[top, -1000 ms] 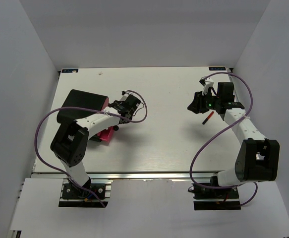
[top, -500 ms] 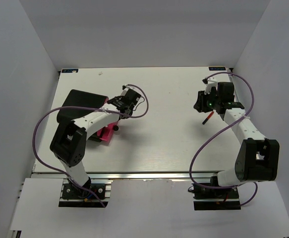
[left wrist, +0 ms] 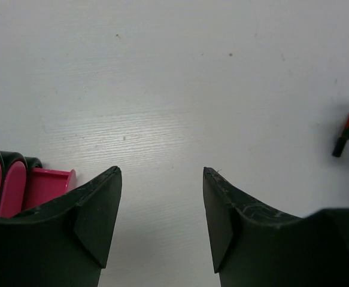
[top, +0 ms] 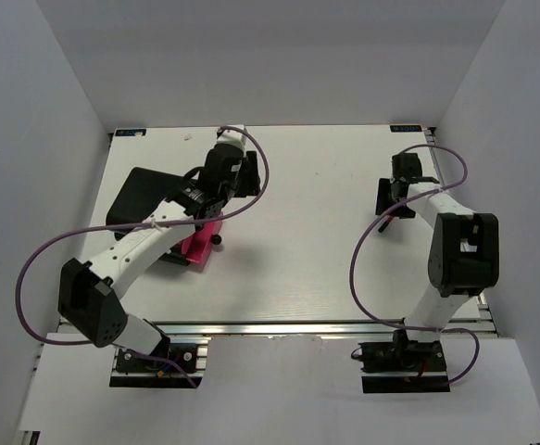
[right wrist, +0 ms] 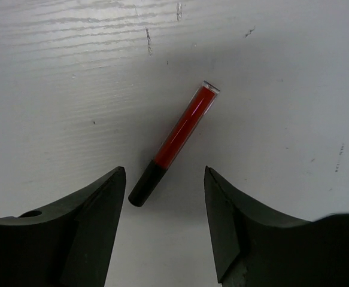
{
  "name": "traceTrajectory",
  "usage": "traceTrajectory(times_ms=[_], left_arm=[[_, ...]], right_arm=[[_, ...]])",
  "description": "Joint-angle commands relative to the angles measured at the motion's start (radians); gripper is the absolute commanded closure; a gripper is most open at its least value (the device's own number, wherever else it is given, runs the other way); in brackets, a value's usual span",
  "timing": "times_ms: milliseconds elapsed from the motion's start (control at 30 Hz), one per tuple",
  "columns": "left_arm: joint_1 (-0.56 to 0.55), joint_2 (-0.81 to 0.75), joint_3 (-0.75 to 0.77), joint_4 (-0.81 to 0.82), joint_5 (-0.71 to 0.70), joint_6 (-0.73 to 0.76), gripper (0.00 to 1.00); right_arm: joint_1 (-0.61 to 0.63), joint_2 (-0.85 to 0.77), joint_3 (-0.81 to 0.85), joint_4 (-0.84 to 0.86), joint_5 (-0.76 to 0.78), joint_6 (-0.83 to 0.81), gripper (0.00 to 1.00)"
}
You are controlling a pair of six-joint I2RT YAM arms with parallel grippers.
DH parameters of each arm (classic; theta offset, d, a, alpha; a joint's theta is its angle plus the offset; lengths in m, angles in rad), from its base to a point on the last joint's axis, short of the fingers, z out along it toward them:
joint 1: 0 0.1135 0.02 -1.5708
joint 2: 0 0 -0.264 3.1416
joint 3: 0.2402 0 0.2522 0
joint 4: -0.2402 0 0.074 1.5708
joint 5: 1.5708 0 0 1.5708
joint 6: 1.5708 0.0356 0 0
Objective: Organize the makeup
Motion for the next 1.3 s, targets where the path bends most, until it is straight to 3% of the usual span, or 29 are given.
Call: traceTrajectory(times_ms=[0, 300, 533, 700, 800, 833, 900, 933, 1000, 1133, 1267], left_arm=[[0.008, -0.083, -0.029, 0.035, 0.034, -0.049, 0.33], [0.013, -0.192, -0.097, 0.003, -0.033, -0.082, 0.33], [0.016, -0.271, -0.082, -0.034, -0.096, -0.085, 0.3], [0.021, -0.349, -0.066, -0.022, -0.136, -0.103, 0.2], [0.033, -0.369, -0.055, -0.016, -0.112, -0.114, 0.18], [0.037, -0.37, -0.045, -0.022, -0.094, -0.117, 0.18], [0.042, -0.364, -0.029, -0.031, -0.072, -0.123, 0.17], [0.044, -0.355, -0.023, -0.037, -0.063, -0.126, 0.17], [0.045, -0.348, -0.005, -0.045, -0.049, -0.132, 0.17], [0.048, -0.355, 0.017, -0.042, -0.057, -0.14, 0.16], [0.05, -0.378, 0.05, -0.059, -0.084, -0.14, 0.16]], right_arm=[[-0.006, 0.051, 0.066, -0.049, 0.035, 0.061, 0.4], [-0.01, 0.166, 0.119, -0.086, 0.014, 0.158, 0.48], [-0.055, 0.213, 0.093, -0.094, -0.032, 0.192, 0.66], [-0.078, 0.2, 0.051, -0.058, -0.084, 0.158, 0.83], [-0.076, 0.175, 0.05, 0.006, -0.21, 0.025, 0.96], [-0.075, 0.164, 0.056, 0.018, -0.4, -0.134, 1.0], [-0.066, 0.154, 0.078, 0.003, -0.556, -0.282, 1.0], [-0.052, 0.15, 0.11, -0.027, -0.745, -0.373, 1.0], [-0.014, 0.147, 0.133, -0.104, -0.828, -0.591, 1.0], [0.196, 0.143, 0.169, -0.204, -0.925, -0.949, 1.0], [0.376, 0.057, 0.088, -0.14, -0.936, -1.283, 1.0]])
